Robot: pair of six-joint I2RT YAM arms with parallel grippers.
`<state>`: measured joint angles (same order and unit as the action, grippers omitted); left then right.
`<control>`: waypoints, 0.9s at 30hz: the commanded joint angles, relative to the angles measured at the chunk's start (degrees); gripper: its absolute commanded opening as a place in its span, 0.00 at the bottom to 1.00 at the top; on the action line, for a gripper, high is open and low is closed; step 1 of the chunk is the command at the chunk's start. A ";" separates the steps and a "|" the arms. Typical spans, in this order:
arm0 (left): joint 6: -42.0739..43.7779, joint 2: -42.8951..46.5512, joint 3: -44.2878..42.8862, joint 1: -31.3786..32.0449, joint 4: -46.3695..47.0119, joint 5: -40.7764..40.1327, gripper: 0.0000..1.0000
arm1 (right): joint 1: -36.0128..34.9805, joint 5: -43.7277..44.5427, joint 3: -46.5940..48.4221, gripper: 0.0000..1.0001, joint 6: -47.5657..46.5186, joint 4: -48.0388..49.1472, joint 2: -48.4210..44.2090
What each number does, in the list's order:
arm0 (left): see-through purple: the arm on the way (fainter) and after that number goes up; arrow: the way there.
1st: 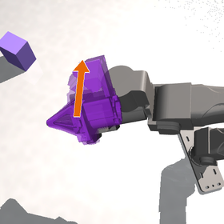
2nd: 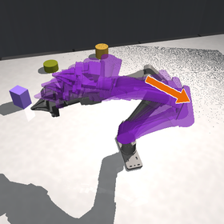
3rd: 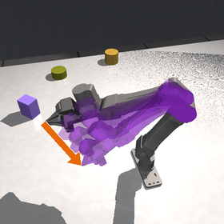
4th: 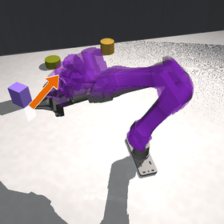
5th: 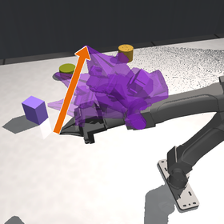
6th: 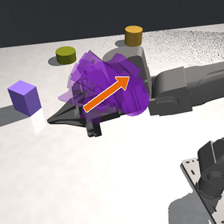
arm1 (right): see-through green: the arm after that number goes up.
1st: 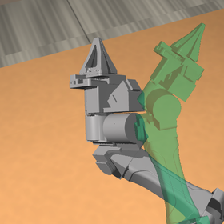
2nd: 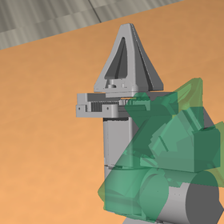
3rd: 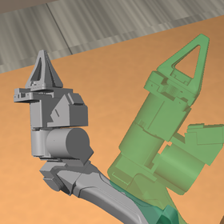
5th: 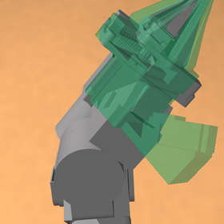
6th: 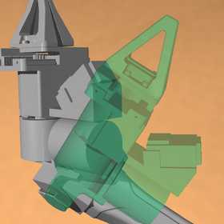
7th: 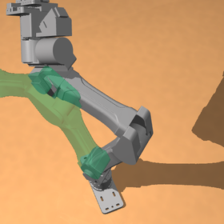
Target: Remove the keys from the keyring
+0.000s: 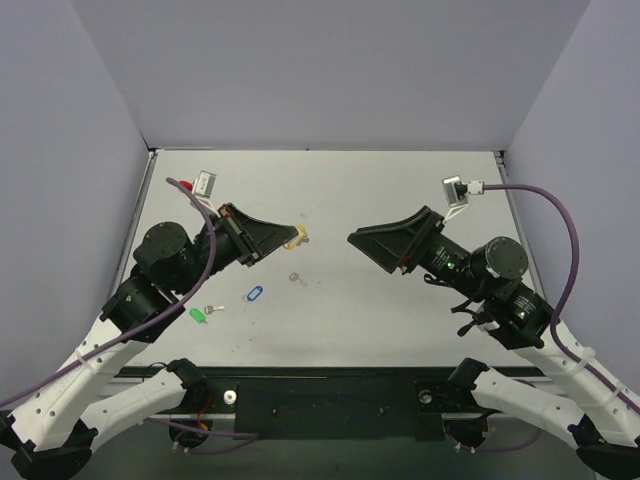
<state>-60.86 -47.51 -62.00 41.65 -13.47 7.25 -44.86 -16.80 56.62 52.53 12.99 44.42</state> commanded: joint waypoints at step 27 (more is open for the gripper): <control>-18.85 3.21 -9.63 0.36 -4.28 3.83 0.00 | -14.20 4.41 5.95 0.69 -15.35 13.28 10.77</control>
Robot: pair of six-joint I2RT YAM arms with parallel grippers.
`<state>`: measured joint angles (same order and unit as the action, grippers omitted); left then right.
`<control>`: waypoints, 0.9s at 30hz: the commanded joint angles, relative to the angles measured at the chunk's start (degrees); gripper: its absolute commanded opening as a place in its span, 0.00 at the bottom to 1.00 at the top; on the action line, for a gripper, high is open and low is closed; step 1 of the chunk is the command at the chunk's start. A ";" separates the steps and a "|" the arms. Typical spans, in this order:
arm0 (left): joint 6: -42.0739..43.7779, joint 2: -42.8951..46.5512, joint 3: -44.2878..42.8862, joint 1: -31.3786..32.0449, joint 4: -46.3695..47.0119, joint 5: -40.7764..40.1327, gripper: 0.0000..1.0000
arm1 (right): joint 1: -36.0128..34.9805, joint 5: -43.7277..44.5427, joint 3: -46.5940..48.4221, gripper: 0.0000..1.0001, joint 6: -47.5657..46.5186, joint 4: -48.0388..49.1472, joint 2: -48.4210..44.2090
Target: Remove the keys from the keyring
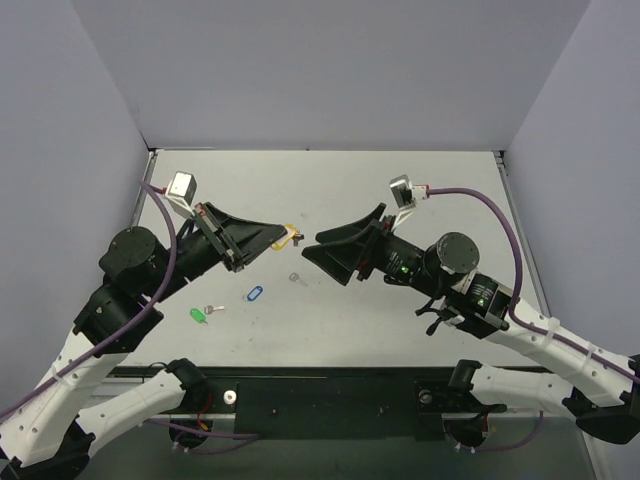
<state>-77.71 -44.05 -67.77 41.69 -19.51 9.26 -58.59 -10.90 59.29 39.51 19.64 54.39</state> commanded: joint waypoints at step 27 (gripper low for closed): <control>-6.22 -2.00 -6.59 0.32 5.27 3.49 0.00 | -0.39 -8.18 8.92 0.31 -3.56 10.51 6.52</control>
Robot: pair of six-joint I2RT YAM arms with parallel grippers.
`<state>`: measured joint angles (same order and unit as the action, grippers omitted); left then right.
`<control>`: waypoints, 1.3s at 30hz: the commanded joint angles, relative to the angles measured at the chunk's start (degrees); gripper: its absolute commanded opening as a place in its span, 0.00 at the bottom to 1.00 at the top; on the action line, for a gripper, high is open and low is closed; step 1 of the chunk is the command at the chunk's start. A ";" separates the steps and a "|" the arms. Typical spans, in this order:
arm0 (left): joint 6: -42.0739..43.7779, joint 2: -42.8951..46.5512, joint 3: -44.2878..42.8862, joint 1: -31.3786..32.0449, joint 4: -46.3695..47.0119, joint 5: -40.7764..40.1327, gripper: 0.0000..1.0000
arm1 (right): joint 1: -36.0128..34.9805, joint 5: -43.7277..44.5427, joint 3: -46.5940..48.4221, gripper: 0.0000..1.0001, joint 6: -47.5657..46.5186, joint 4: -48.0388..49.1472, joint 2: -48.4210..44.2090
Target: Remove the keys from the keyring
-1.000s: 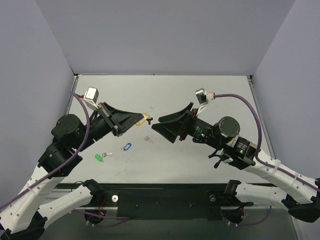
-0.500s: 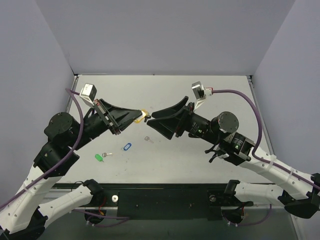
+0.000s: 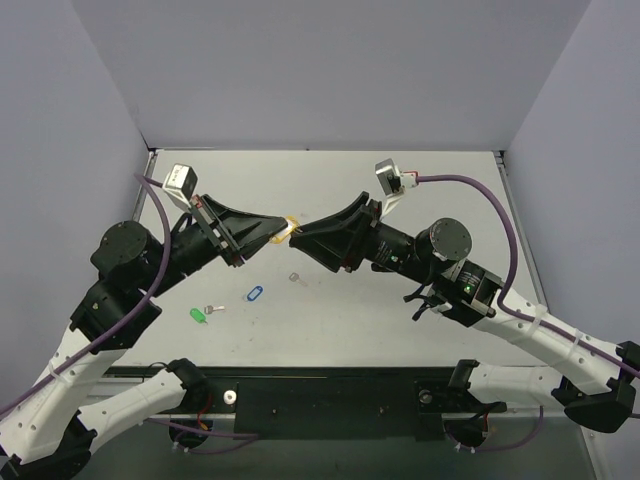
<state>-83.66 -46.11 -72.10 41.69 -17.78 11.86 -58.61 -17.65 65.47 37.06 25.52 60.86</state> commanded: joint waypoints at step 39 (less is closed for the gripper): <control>-1.59 0.67 -1.73 1.02 3.98 1.50 0.00 | -0.37 -0.02 4.05 0.07 -1.90 2.70 0.66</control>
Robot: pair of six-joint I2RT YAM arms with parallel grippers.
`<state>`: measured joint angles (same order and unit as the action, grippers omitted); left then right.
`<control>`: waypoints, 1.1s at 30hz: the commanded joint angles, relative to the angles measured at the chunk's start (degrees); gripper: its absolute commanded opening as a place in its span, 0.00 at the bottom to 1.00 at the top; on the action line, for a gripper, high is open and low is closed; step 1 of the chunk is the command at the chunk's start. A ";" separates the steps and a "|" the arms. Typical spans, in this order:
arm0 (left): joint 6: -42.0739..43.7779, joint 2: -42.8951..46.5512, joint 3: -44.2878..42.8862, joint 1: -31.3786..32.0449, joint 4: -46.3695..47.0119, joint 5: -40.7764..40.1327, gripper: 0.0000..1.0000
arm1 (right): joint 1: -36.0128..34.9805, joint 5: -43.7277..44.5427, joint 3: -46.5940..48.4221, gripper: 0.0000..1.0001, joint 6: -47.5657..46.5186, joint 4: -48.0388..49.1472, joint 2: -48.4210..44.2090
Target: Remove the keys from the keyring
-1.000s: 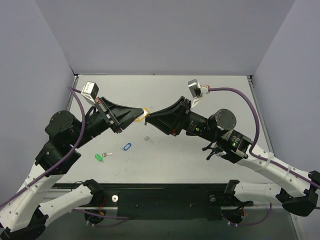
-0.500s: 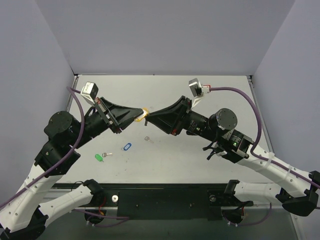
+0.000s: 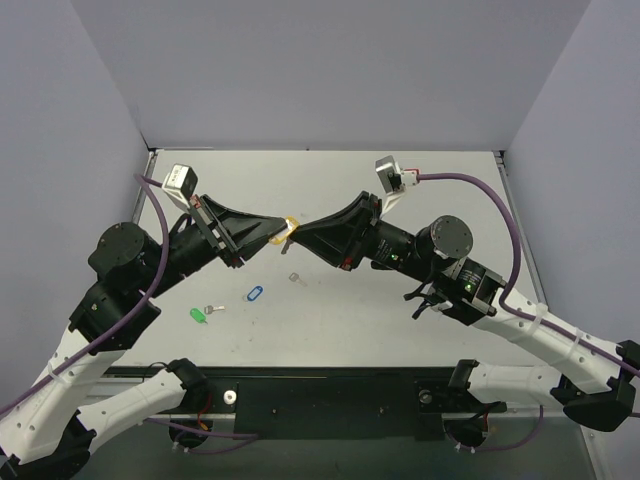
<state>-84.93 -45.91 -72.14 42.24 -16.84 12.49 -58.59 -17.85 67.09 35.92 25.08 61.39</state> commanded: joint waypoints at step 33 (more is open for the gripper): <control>16.79 7.24 6.03 0.83 -17.25 0.42 0.52 | -1.53 -1.58 7.17 0.00 -2.70 -45.77 -2.86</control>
<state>-75.31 -39.75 -67.81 42.94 -28.69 11.14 -59.37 -17.98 69.97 33.32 -4.60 58.06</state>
